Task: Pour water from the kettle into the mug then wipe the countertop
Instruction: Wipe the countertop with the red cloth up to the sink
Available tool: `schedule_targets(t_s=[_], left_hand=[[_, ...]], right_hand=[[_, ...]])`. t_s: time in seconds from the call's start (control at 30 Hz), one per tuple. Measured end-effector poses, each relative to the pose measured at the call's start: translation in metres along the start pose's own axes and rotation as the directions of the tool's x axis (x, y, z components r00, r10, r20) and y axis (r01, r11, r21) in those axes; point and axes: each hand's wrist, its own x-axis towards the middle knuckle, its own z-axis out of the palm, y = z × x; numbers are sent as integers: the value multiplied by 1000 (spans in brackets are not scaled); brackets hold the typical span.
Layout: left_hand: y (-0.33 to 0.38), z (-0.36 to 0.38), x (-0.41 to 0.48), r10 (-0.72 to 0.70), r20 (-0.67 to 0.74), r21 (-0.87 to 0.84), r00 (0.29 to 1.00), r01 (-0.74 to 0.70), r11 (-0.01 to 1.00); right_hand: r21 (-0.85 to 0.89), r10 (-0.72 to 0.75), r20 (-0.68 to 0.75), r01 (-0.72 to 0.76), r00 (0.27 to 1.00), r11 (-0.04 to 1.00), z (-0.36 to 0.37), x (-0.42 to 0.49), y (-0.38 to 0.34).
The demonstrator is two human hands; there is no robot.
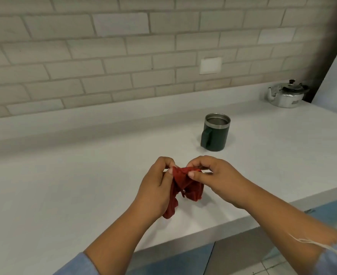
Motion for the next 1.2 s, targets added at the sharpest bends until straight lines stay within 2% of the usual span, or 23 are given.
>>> schedule_targets(t_s=[0.13,0.4,0.5,0.6,0.73,0.93,1.1,1.2], left_hand=[[7,25,24,34,52,2,998,-34,999],[3,50,93,76,187,63,979,-90,994],[-2,60,110,68,217,103,974,-92,990],[-3,67,122,60,200,132,978,-88,987],[2,77,138,86,96,99,992,-96,990],[25,104,158,108,11,29,994,-108,994],[55,171,189,85,173,-53,981,-76,996],[76,233,214,88,187,-11,978,-88,996]], right_hand=[[98,14,10,-15,1000,995,-28,6,13],[67,96,-135,-88,986,994,-101,32,34],[44,93,-237,-85,967,995,-136,40,45],[-21,81,-337,-93,938,995,-168,50,60],[-102,43,-397,-91,917,991,-207,71,81],[-113,10,-377,-57,926,992,-255,101,111],[-119,9,-339,-53,941,992,-293,107,134],[-175,19,-322,-80,947,981,-311,103,148]])
